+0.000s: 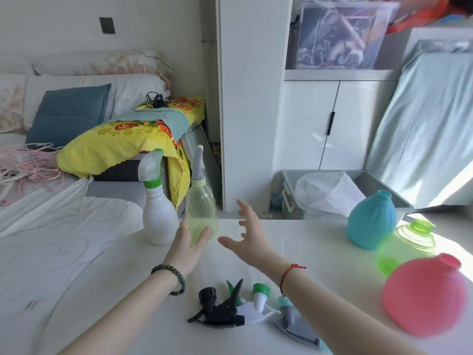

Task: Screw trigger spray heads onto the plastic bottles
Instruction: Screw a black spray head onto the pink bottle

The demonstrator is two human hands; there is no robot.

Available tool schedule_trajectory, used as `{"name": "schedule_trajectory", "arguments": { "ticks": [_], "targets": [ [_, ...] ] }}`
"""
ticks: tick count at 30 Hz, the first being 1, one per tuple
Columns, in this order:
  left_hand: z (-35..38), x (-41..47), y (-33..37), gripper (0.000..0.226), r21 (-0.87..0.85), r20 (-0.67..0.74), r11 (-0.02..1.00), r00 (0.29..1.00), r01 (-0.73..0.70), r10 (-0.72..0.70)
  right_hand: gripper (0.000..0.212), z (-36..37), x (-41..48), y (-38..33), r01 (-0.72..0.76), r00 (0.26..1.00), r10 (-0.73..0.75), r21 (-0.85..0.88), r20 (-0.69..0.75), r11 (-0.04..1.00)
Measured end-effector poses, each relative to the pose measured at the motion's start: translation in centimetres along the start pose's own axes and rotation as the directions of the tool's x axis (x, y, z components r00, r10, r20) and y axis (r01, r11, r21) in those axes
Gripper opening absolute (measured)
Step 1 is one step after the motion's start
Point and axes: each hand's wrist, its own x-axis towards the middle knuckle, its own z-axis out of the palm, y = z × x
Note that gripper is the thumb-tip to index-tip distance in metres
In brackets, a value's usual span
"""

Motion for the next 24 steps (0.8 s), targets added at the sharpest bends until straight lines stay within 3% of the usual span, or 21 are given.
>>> {"name": "schedule_trajectory", "arguments": {
  "ticks": [6,11,14,18,21,24],
  "targets": [
    [6.0,-4.1,5.5,0.069,-0.009,0.241,0.999,0.969,-0.048,0.049,0.072,-10.1,-9.6,1.8,0.006,0.971,0.011,0.074,-0.239,0.997],
    [14.5,-7.0,10.8,0.070,-0.121,0.430,0.990,0.895,-0.077,0.122,0.064,-18.2,-15.3,3.4,0.096,0.816,-0.218,-0.247,-0.535,0.964],
    [19.3,-8.9,12.9,0.069,-0.153,0.508,0.985,0.848,-0.082,0.150,0.077,-20.8,-17.3,5.6,-0.019,0.763,-0.157,-0.265,-0.627,0.964],
    [23.6,-11.3,13.6,0.068,-0.126,0.603,0.991,0.790,-0.049,0.116,0.098,-21.0,-19.0,9.4,-0.218,0.863,0.183,-0.019,-0.471,0.976],
    [24.1,-12.6,13.4,0.071,-0.121,0.610,0.990,0.782,-0.065,0.126,0.099,-20.5,-19.4,10.2,-0.238,0.878,0.224,0.020,-0.422,0.971],
    [22.2,-13.1,13.6,0.072,-0.148,0.526,0.982,0.831,-0.121,0.181,0.099,-19.8,-19.1,9.2,-0.173,0.881,0.168,0.030,-0.442,0.985]
  ]
}}
